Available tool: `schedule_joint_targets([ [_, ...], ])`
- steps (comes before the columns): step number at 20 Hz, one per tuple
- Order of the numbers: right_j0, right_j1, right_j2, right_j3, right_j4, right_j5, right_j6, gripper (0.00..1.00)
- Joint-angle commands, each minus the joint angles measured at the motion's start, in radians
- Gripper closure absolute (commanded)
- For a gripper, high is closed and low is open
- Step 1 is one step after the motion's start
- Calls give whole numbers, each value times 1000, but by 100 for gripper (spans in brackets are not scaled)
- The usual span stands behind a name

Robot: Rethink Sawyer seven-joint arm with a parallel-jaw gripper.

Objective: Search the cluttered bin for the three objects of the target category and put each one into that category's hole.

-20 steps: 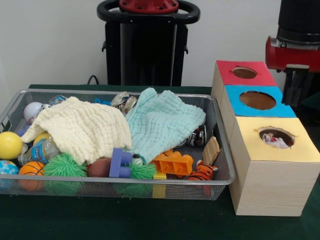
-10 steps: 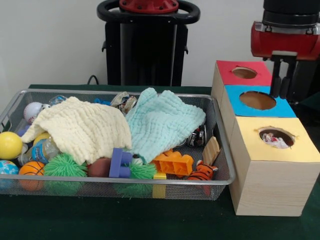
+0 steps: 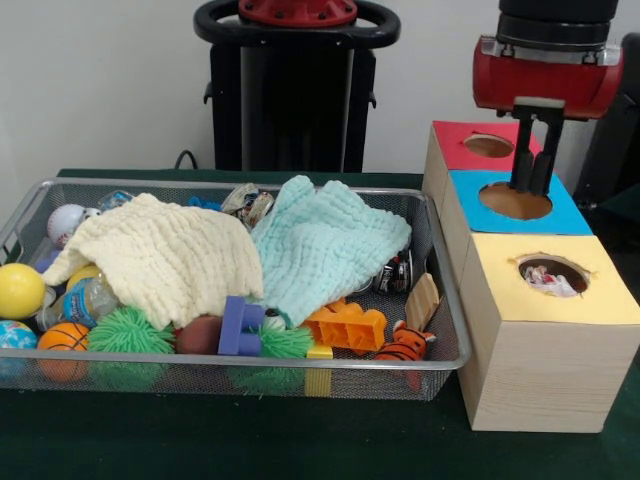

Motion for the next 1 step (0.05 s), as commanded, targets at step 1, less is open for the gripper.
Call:
schedule_joint_targets([
  [1,-12,34,16,-33,-51,88,94,100],
])
